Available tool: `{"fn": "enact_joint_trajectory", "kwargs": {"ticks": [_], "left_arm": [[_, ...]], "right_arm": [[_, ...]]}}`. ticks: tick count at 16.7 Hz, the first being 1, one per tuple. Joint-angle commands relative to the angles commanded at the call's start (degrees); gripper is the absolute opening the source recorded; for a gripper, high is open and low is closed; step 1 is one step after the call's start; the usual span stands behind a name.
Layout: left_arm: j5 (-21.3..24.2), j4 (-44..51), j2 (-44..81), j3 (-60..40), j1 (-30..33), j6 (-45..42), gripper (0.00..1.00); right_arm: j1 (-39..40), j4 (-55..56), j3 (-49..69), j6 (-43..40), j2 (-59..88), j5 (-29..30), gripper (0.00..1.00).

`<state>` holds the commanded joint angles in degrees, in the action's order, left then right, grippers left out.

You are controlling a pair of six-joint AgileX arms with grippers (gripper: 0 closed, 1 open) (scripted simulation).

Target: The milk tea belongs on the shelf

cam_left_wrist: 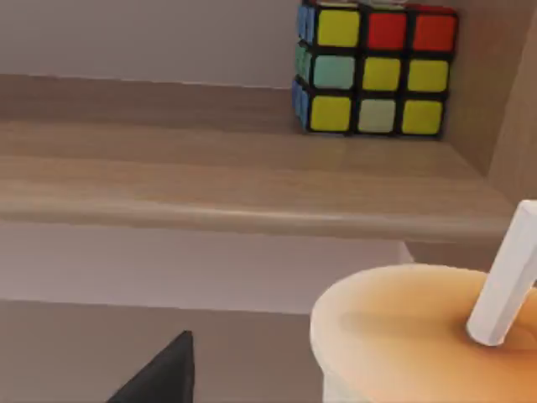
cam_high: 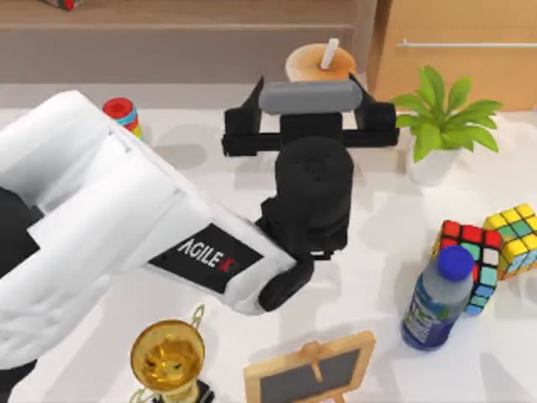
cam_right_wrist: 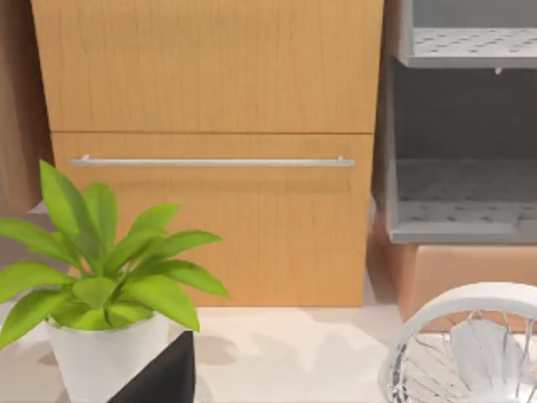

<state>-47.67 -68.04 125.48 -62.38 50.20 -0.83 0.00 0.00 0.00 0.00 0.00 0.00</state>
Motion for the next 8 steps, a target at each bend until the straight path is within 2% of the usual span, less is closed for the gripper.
{"fn": "enact_joint_trajectory", "kwargs": {"ticks": [4,8], "left_arm": [[-2.9,-4.6,8.0,0.1,3.3,0.3,1.0],[-3.1,-5.0,8.6,0.3,3.6,0.3,1.0]], "right_arm": [[0.0,0.0,0.0,0.0,0.0,0.0,1.0],[0.0,0.0,0.0,0.0,0.0,0.0,1.0]]}}
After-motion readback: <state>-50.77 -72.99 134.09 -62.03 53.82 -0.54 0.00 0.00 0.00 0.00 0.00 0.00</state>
